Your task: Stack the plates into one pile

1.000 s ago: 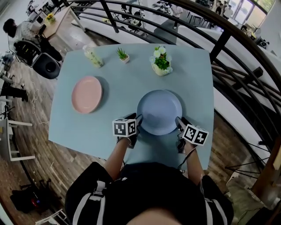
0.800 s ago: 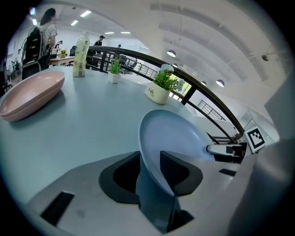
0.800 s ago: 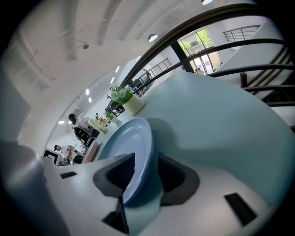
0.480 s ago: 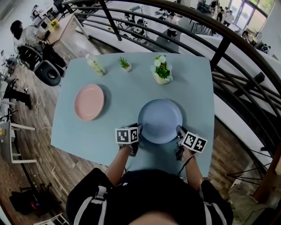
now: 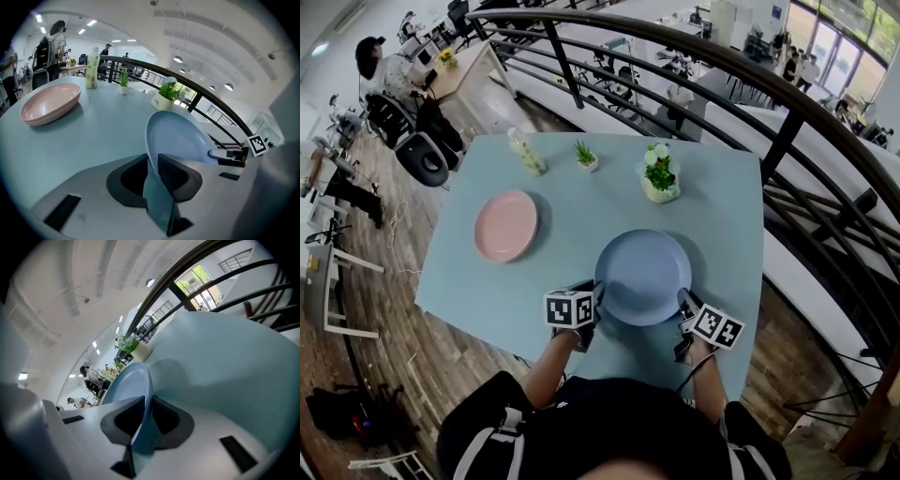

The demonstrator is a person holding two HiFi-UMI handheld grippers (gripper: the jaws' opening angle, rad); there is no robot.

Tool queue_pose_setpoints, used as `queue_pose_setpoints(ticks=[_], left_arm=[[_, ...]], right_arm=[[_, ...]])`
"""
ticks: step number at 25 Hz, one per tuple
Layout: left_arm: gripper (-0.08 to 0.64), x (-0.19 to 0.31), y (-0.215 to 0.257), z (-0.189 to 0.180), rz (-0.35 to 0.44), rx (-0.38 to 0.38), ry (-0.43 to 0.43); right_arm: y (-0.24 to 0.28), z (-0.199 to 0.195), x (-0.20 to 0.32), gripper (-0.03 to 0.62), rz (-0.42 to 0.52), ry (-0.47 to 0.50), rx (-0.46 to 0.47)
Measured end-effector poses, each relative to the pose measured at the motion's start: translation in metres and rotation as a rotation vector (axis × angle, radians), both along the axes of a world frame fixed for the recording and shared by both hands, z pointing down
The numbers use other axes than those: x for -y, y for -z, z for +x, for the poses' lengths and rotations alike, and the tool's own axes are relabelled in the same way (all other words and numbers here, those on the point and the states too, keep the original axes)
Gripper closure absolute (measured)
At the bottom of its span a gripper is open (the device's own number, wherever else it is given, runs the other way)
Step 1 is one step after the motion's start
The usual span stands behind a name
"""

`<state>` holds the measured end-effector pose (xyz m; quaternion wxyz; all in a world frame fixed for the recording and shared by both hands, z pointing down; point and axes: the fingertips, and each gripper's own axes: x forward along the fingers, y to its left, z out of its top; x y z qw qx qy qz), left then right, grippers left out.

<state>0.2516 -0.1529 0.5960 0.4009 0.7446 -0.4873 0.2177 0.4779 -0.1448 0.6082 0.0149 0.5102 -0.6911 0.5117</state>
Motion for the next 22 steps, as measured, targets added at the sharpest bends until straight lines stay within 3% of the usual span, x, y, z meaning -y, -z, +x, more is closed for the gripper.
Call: queue_pose_setpoints(ticks=[4,9,14,22], left_arm=[[0.492,-0.007,0.013,-0.021,0.044,0.015,0.025],[0.492,-0.019,0.015,-0.044,0.06,-0.022,0.051],[0.492,-0.021,0.006,-0.068,0.055,-0.061,0.016],[0.492,-0.01,0.02,-0.138,0.086,-0.072,-0.039]], right_arm=[[0.013,-0.021,0.0,0.538,0.049,0.023,0.012],[0.016,-0.044,-0.011,0.538,0.05,0.025,0.018],[0.015,-0.068,-0.018,0.54,0.051,-0.005,-0.011],[0.023,-0.139,-0.023,0.54,0.06,-0.061,-0.008]])
